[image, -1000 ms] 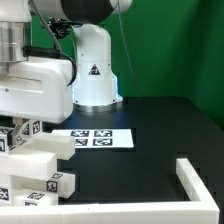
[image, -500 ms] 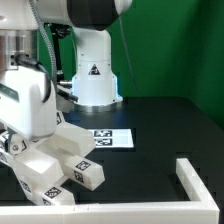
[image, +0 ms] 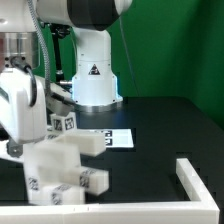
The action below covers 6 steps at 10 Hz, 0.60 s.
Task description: Assemble chair
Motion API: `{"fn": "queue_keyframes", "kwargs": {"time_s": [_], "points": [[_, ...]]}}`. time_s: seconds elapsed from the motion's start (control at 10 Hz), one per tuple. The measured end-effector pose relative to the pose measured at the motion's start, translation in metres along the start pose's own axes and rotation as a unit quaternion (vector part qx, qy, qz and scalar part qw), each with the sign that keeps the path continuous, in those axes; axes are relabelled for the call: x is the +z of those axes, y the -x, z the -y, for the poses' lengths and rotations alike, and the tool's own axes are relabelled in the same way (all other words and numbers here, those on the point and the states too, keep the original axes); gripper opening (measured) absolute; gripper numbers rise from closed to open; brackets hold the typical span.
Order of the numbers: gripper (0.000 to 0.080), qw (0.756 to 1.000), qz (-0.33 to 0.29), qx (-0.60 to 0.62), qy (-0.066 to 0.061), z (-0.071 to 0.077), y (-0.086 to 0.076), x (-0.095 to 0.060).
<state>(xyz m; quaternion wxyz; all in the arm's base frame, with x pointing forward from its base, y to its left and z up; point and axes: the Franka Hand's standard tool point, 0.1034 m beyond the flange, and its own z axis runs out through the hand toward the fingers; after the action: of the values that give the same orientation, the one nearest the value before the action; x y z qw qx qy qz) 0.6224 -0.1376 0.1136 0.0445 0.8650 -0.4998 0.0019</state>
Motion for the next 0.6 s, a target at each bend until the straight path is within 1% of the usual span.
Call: {"fn": "queue_keyframes", "kwargs": {"time_s": [0.1,0.2,0.3,0.4,0.5,0.6], "points": [[0.0608,1.0,0.001,-0.004,-0.009,0.0,-0.001,-0.011],[0.0608,1.0,0.002,-0.003,-0.019,-0.002,-0.001,-0.023],[0.0637,1.0,0.006,-0.001,-0.024,-0.003,0.0,-0.033],[0.0637,1.0,0.01,-0.001,-0.027,-0.002,-0.001,-0.043],[0.0648,1.0,0.007,-0.001,-0.03,0.001,-0.003,-0.046],[0.0648,1.0,0.007,-0.001,-0.028,0.0,-0.003,-0.043]]}}
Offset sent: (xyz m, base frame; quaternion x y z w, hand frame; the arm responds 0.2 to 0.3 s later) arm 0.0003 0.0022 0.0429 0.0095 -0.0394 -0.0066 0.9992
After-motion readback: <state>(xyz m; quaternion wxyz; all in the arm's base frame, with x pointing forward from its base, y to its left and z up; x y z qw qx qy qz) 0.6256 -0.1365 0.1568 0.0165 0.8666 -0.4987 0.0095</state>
